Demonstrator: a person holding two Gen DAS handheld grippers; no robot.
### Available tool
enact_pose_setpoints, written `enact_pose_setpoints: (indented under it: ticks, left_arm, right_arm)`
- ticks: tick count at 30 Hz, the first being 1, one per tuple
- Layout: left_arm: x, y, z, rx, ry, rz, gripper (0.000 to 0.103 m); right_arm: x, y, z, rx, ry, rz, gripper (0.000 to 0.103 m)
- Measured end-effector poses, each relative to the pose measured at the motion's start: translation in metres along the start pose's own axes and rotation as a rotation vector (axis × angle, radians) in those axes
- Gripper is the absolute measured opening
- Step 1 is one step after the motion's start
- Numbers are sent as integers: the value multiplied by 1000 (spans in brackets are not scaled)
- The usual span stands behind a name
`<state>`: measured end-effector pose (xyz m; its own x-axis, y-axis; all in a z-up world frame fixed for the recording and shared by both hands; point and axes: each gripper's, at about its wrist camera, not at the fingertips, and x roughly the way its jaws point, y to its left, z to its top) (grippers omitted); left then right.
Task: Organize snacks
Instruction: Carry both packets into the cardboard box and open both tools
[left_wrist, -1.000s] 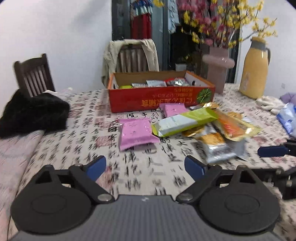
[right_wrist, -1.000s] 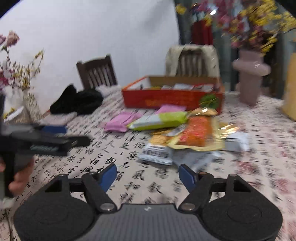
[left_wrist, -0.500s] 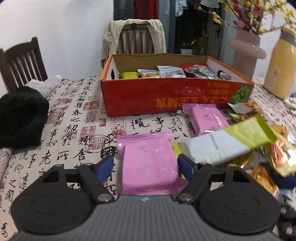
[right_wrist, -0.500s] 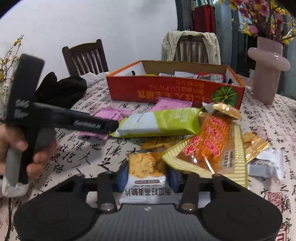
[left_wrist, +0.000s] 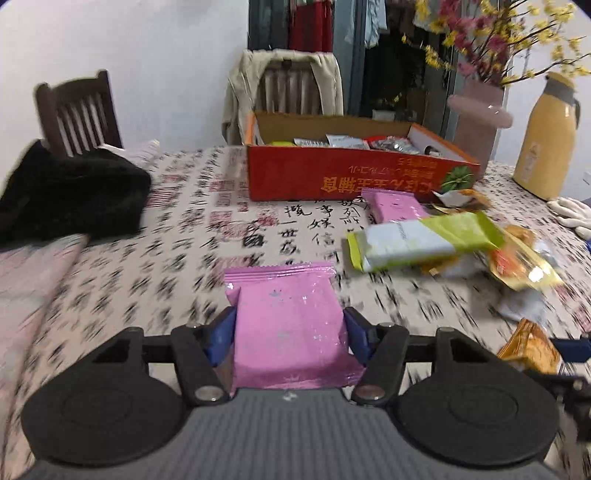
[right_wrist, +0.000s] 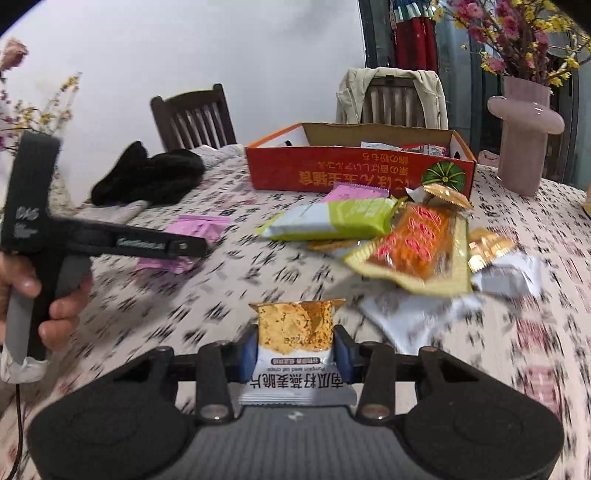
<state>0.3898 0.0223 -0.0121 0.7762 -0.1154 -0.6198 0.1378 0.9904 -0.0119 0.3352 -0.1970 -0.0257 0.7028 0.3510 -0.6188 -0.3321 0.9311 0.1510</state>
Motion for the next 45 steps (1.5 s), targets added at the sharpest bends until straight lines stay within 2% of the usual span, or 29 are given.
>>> enact_pose_setpoints:
  ticks: [7, 13, 16, 20, 28, 31, 35, 38, 40, 45]
  left_arm:
    - [-86, -15, -53, -54, -41, -9, 63]
    - [-140, -43, -89, -40, -63, -54, 63]
    - [-150, -51, -97, -28, -51, -82, 63]
    - [-158, -57, -99, -14, -63, -82, 63]
    - [-151, -57, -91, -20, -71, -81, 63]
    - [-143, -54, -81, -25, -69, -84, 63]
    - [-127, -51, -52, -17, -84, -117, 63]
    - [-107, -51, -12, 6, -114, -158, 63]
    - [-91, -55, 17, 28, -142, -159, 63]
    - [-35, -68, 104, 51, -202, -186, 63]
  right_arm:
    - [-59, 5, -36, 12, -40, -18, 41]
    - [-96, 7, -65, 41, -70, -36, 41]
    - [-108, 5, -76, 61, -77, -40, 41]
    - [-118, 2, -83, 75, -85, -47, 41]
    - [-115, -6, -81, 85, -90, -49, 41]
    - [-109, -9, -76, 85, -91, -45, 41]
    - [-102, -18, -57, 86, -106, -16, 41]
    - [-98, -31, -30, 93, -128, 31, 41]
    - [-92, -42, -2, 76, -147, 52, 41]
    - [-59, -73, 77, 26, -213, 11, 41]
